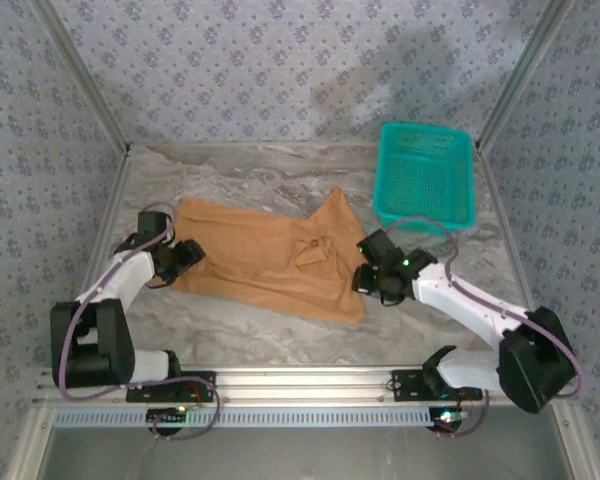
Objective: Fold the inside-out t-shirt
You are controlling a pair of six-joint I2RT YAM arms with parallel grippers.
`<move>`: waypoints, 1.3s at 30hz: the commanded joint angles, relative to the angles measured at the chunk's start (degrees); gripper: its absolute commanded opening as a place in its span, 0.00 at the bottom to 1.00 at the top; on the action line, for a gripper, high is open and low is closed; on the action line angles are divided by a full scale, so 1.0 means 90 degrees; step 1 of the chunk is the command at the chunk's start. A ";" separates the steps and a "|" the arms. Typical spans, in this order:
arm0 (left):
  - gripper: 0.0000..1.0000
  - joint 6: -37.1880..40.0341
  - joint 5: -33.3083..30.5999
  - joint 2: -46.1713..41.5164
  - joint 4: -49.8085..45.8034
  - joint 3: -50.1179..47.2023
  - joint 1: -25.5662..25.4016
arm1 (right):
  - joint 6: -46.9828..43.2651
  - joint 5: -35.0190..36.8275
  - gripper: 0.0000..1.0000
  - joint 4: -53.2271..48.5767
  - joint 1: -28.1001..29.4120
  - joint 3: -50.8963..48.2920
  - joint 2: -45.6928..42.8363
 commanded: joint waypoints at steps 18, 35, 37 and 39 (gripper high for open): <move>0.69 0.0014 0.0445 0.0898 0.0549 -0.0606 0.0917 | -0.1729 0.0736 0.32 -0.0642 -0.0884 0.4378 0.5206; 0.69 0.0131 -0.0062 -0.0246 0.0333 0.0749 0.0349 | -0.2313 -0.0189 0.44 -0.0365 0.0475 0.5883 0.5276; 0.84 -0.0026 0.0450 0.0011 0.0898 0.0770 0.0675 | -0.2180 0.0043 0.50 -0.0502 0.0369 0.6074 0.5431; 0.96 -0.0059 0.0736 0.0390 0.1221 0.0947 0.0894 | -0.2046 0.0410 0.53 -0.0380 0.0202 0.6184 0.5480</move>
